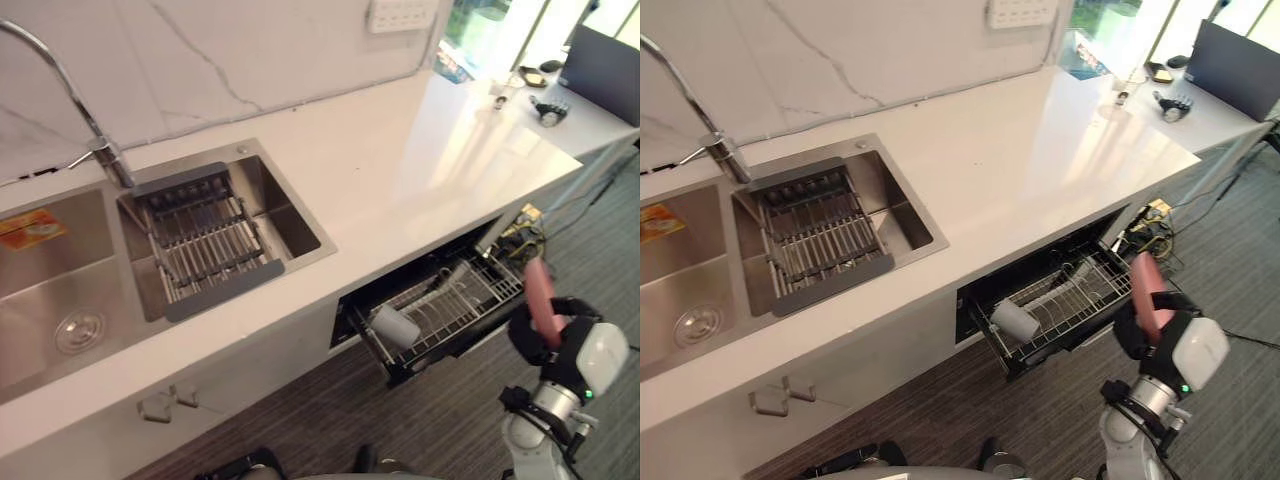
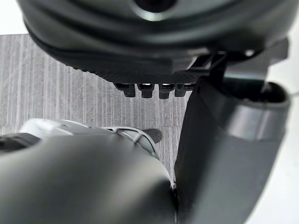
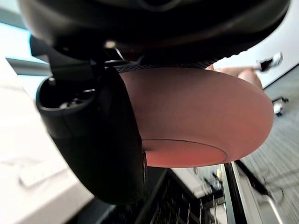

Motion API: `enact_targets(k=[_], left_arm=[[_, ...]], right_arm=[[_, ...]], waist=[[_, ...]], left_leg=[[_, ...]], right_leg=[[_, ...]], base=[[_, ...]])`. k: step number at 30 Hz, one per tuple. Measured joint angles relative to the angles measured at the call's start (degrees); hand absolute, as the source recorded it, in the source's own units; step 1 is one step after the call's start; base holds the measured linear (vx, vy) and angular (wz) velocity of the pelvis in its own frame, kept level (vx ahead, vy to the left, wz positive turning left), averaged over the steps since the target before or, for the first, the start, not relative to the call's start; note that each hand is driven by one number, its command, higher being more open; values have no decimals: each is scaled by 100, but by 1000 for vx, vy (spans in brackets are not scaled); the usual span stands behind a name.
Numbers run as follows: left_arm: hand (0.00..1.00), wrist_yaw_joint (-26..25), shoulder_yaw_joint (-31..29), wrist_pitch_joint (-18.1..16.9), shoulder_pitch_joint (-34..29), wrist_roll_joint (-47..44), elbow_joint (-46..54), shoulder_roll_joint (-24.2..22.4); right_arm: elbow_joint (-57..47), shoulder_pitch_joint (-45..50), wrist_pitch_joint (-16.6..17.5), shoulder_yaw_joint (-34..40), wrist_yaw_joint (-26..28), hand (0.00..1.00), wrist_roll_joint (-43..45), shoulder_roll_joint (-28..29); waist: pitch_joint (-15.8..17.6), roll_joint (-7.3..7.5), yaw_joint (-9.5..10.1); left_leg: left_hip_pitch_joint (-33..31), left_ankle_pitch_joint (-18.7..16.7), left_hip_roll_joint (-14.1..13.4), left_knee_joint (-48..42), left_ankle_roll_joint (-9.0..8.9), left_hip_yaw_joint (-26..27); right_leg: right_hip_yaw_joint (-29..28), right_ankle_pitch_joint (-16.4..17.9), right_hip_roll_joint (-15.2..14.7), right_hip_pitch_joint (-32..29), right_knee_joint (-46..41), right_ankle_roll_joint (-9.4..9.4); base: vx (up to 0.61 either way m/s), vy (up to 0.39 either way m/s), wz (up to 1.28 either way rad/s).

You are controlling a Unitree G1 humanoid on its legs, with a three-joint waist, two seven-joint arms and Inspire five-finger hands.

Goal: Walk over to the sink, pick up the cup, carry it to the dishwasher, place the cup inside the dishwasher, then close the dishwasher door

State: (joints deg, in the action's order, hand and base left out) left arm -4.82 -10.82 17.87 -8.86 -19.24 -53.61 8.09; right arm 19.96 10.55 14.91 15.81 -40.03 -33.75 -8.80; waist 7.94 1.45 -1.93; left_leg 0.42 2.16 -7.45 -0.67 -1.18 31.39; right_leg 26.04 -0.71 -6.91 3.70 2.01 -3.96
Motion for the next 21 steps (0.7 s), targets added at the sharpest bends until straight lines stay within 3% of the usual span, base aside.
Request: enact_targets(k=[4,8,16,21], left_arm=[[100,154,6,-26,2,4,131,-94],[100,291,15,-71,3,18,193,-123],[100,675,241,-74,133,14,355,-116],[100,878,267,-77,366,-37,439,-108]], right_arm=[[198,-295,-291,-200,389,0,-19,-44],[273,-586,-601,-320,718,0,-32,-417],[1049,-1330,-1749,-814,1777,0,-484,-1430],[1771,-2275,-2364,-1061,2007,0,-653,-1905]], waist=[[129,-208,161],[202,-270,229],[560,-511,263],[971,-695,323]], left_leg=[[-69,31,79,-8,45,-203],[-123,35,109,-45,52,-366],[-354,67,191,-185,122,-863],[-690,142,211,-255,223,-1013]], right_leg=[[177,-27,-57,91,-5,-21],[298,-17,-73,136,-5,-36],[599,72,-177,74,-249,-62],[697,78,-244,-235,-448,-40]], base=[[37,50,27],[31,16,17],[-7,27,21],[-44,60,15]])
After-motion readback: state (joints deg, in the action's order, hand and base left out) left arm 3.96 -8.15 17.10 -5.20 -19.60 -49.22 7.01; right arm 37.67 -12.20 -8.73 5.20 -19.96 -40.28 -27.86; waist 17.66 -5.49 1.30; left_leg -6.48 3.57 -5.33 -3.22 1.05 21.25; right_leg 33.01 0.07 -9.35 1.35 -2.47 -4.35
